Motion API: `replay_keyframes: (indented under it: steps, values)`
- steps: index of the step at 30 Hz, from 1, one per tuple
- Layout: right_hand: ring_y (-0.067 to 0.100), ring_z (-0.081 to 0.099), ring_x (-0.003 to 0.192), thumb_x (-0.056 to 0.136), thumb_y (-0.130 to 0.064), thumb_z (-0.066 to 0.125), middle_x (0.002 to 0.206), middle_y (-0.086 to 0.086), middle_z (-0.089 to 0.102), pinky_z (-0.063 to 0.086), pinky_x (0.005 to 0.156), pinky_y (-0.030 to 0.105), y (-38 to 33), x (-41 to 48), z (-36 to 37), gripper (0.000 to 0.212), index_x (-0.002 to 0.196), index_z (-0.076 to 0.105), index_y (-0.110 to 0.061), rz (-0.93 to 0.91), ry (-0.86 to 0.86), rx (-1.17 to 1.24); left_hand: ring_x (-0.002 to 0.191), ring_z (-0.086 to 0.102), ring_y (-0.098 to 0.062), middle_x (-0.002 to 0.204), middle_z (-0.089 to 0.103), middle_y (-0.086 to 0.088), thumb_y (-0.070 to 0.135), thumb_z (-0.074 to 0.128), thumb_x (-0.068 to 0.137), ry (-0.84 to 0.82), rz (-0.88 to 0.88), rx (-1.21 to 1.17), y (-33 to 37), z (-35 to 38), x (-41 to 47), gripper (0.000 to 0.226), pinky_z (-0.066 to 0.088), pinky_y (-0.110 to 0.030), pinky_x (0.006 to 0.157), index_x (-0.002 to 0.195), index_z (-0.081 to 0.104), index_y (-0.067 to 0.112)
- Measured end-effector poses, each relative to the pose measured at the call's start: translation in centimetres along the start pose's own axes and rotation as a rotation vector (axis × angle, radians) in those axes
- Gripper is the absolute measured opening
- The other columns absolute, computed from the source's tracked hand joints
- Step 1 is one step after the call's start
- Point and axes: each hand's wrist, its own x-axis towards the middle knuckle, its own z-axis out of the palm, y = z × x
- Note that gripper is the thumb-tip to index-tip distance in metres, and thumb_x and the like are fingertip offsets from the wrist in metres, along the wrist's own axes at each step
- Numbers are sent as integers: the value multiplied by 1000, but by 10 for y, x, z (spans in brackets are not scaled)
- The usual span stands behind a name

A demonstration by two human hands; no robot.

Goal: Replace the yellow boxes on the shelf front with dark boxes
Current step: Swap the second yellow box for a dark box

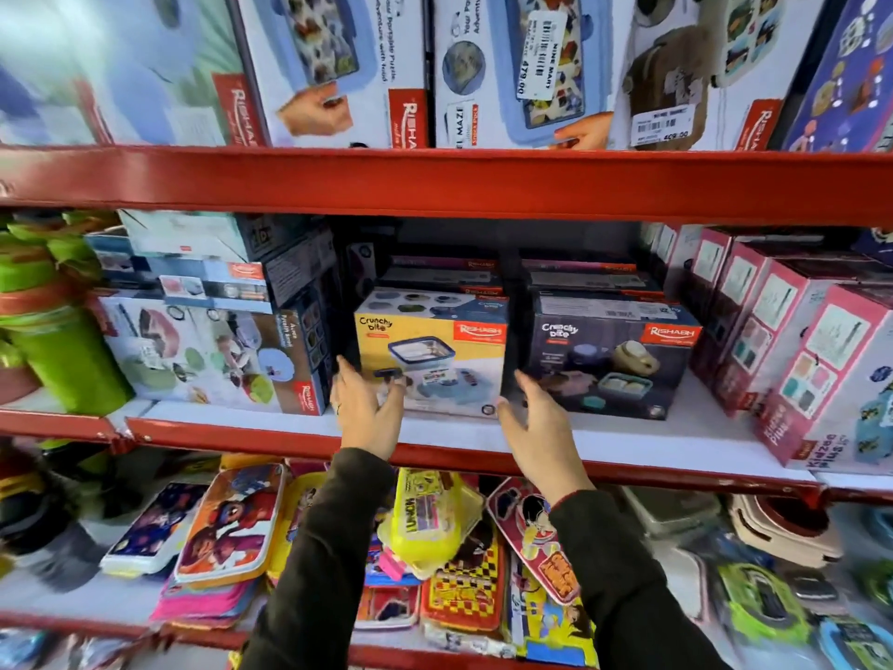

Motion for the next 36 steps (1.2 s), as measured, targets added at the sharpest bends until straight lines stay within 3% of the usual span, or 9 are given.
replay_keyframes:
  steps: [4,6,10,14,17,22,29,33,36]
  values:
    - [26,45,146,96,-31,68,158,10,49,37,116,34,-1,2,7,68,156,40,-15,28,-7,-66,131,54,-36,138,60,-18,50,55,77,-128,-20,-31,-14,-18,13,81,42,-42,111,144,46,5]
    - [25,47,143,88,-25,77,155,9,50,37,115,32,-3,-2,7,77,154,41,-15,3,36,-77,131,55,-28,138,58,-10,55,61,75,-174,40,-85,-20,-27,15,85,43,-42,113,146,44,11]
    - [11,48,129,80,-13,83,143,0,51,39,112,29,-3,-9,-2,81,150,44,-24,-75,86,-43,125,39,-1,137,38,4,55,62,60,-230,230,-43,-15,-51,7,109,27,-13,110,157,29,16]
    - [19,61,122,77,-31,85,130,-8,55,53,107,41,-8,-12,-13,74,143,52,-25,-145,158,-14,139,41,-6,142,36,7,31,69,72,-256,426,-21,-19,-67,10,96,36,-34,123,158,26,25]
    - [20,64,119,72,-51,78,130,-5,61,56,102,40,-17,-14,-22,80,142,57,-19,-160,172,44,141,45,-3,153,42,7,4,74,82,-230,480,-56,-17,-71,11,91,42,-31,119,157,27,27]
    - [5,73,102,86,-34,79,116,-6,76,61,93,29,-27,-9,-28,32,116,68,-33,-160,202,168,132,49,9,139,53,14,5,74,80,-179,497,-112,-8,-74,12,72,43,-29,117,140,38,24]
    - [0,73,102,87,-27,79,117,-4,76,56,89,14,-37,-10,-30,37,122,66,-28,-147,185,288,123,62,-9,131,63,6,27,72,90,-73,441,-214,-6,-64,13,49,50,-40,112,124,44,47]
    - [4,72,107,84,-21,83,123,0,75,59,93,18,-30,-4,-22,50,131,67,-14,-155,221,199,116,65,-9,120,68,7,24,72,92,2,394,-237,-5,-57,18,38,56,-30,98,123,52,33]
    - [0,69,103,87,-19,80,128,-3,70,51,78,1,-30,4,-12,48,133,67,-10,-134,266,191,119,66,-14,124,70,2,23,68,95,-1,342,-200,-5,-51,26,37,55,-22,99,131,57,20]
